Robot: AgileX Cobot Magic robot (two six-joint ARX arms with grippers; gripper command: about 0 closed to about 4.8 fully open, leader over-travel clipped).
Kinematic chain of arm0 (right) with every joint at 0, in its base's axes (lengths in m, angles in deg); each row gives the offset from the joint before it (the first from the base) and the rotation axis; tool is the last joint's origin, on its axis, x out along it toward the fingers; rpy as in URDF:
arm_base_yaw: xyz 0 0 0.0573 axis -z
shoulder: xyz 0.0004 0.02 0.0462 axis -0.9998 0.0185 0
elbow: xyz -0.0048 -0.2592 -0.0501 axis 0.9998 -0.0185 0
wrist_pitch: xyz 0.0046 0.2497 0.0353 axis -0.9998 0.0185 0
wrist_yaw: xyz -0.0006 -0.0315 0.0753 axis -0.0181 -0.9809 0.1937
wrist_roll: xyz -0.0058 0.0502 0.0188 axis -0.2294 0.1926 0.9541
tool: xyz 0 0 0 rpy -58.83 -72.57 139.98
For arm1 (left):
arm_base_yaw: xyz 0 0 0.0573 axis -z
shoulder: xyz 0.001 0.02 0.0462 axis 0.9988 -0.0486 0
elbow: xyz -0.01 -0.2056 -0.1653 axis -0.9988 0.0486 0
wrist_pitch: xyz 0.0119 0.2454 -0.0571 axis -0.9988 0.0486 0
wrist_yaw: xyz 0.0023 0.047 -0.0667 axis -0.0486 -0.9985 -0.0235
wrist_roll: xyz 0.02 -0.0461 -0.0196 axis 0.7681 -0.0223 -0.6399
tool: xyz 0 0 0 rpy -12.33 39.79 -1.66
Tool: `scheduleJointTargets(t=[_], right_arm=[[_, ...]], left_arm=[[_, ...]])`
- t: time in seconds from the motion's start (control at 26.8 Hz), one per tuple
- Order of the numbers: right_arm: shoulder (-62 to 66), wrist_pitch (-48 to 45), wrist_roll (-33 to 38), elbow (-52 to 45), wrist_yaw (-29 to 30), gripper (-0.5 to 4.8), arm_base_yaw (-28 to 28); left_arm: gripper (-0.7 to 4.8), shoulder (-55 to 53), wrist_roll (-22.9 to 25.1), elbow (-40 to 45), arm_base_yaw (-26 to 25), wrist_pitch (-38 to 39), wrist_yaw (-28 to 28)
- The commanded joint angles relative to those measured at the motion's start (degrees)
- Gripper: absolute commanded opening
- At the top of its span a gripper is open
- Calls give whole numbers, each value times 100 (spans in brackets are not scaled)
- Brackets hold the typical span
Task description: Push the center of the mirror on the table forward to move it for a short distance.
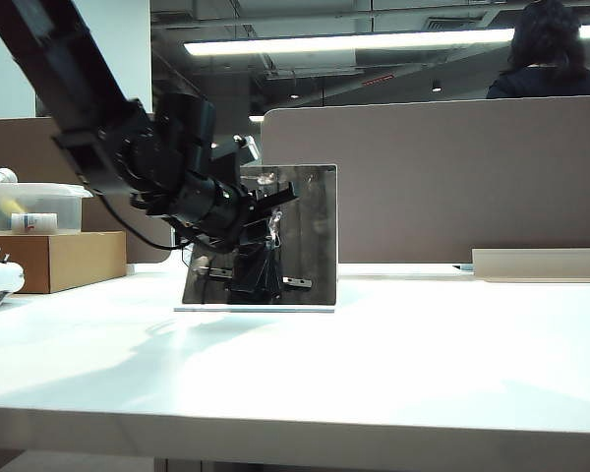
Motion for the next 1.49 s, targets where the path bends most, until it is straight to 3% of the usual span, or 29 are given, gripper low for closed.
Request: scheduleJointTargets(t=[0.04,0.22,0.37,0.6,0.71,0.82,0.89,1.08,1.19,1.49], right_arm=[[9,-96,2,-24,4,-5,59],[42,-87,2,-24,4,-5,66],[37,-94,2,-24,7,-5,74],[39,-94,2,-24,4,-5,85],[39,-92,4,-24,7,-5,85],[35,-94,2,-24,4,-5,85],[11,-87,2,-24,7,-5,85],[-323,-94,2,-24,7,-5,179],[-422,-96,2,-24,9,-5,376],[-960,-94,2,-24,7,-5,1353]], left_arm=[[-5,-442,195,-841,-61,369,31],[-5,-1209,376,-2295,-166,1049,24],[-5,-1657,433,-2907,-240,1152,-7],[-5,-1749,562,-3082,-369,1161,-92],[-5,-1685,385,-3080,-380,1294,542],[-5,-1423,24,-3077,-343,1644,1460],[-5,-1163,-122,-3071,-258,1759,1486],[-5,-214,680,-3049,35,2586,1786],[-5,332,730,-2881,118,2776,2118],[-5,2188,769,-1891,387,2769,2157]])
